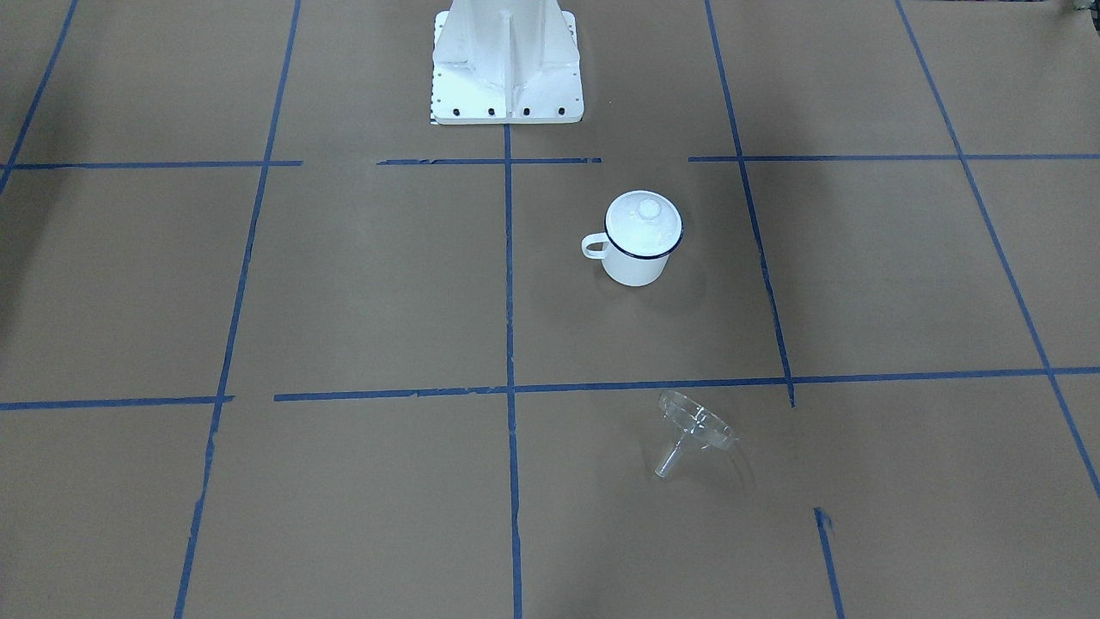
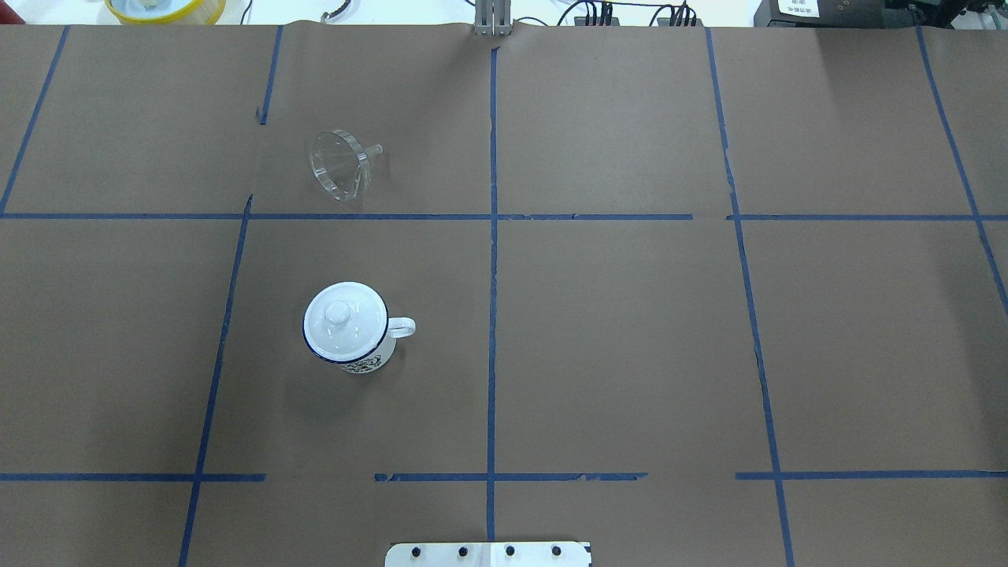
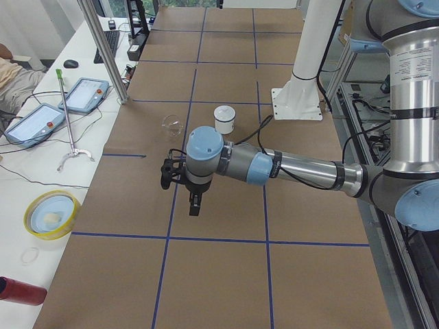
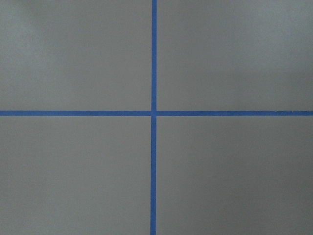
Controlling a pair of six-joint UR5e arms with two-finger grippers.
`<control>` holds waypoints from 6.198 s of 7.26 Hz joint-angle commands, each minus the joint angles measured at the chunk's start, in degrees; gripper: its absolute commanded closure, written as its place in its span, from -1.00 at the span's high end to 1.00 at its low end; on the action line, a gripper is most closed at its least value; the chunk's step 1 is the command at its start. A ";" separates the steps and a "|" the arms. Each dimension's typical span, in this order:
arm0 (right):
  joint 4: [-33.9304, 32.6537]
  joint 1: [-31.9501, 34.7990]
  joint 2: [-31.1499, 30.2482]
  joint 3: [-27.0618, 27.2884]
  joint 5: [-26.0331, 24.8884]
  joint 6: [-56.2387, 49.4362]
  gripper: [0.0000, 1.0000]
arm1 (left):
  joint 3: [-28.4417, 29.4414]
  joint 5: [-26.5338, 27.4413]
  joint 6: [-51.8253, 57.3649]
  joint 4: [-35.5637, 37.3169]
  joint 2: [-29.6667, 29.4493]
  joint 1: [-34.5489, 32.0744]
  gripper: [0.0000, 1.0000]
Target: Place funnel on cup
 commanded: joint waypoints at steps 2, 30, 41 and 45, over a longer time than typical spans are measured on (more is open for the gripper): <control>0.00 0.00 0.00 0.00 0.02 0.00 1.00 | -12.61 4.48 -40.26 0.00 -6.83 20.60 1.00; 0.00 0.00 0.00 0.00 0.02 0.00 1.00 | -10.86 29.47 -81.44 22.04 -35.70 49.52 -1.00; 0.00 0.00 0.00 0.00 -0.06 0.00 1.00 | -7.02 30.61 -78.19 2.02 -14.70 57.77 -1.00; 0.00 0.00 0.00 0.00 0.02 0.00 1.00 | -4.28 30.52 -77.84 -1.41 -14.61 57.94 0.99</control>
